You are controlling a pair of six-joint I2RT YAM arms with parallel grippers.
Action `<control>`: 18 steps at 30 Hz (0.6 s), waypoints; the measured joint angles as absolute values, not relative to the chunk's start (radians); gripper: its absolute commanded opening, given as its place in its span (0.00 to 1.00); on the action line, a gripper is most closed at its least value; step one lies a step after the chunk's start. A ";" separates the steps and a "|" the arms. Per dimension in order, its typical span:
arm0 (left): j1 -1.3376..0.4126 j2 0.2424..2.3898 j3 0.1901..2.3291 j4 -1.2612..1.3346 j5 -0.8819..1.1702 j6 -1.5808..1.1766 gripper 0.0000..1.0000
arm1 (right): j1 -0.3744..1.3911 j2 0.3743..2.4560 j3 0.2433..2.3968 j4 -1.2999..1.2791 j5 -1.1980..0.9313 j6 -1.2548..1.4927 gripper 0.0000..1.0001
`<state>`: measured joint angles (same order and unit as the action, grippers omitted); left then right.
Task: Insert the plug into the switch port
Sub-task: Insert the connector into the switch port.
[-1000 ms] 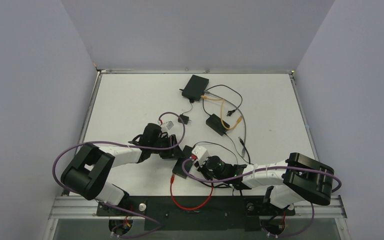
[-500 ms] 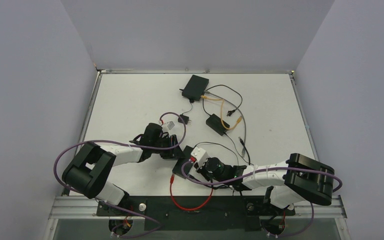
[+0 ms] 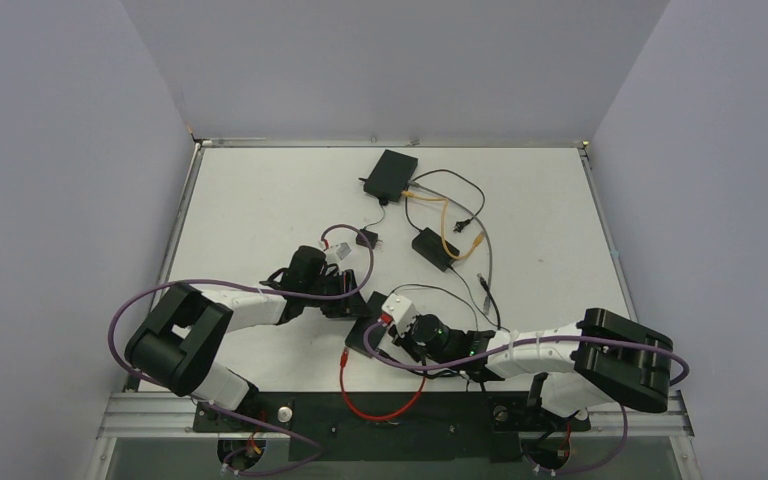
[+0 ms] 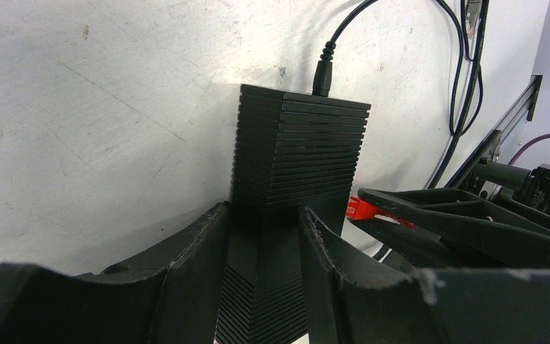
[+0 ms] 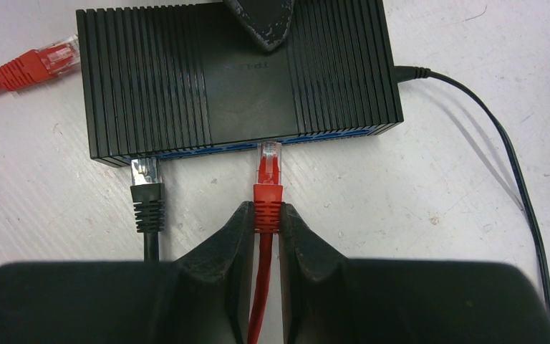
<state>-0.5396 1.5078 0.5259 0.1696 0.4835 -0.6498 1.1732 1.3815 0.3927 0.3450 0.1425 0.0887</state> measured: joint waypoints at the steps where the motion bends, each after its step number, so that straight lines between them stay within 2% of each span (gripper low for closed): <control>1: -0.541 1.508 0.527 0.169 0.483 -0.649 0.37 | 1.173 1.376 0.393 0.342 0.142 0.089 0.00; 18: -0.544 1.510 0.527 0.170 0.492 -0.646 0.37 | 1.174 1.386 0.393 0.346 0.141 0.091 0.00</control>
<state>-0.5442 1.5097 0.5266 0.1696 0.4915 -0.6456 1.1736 1.3861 0.3927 0.3462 0.1413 0.0910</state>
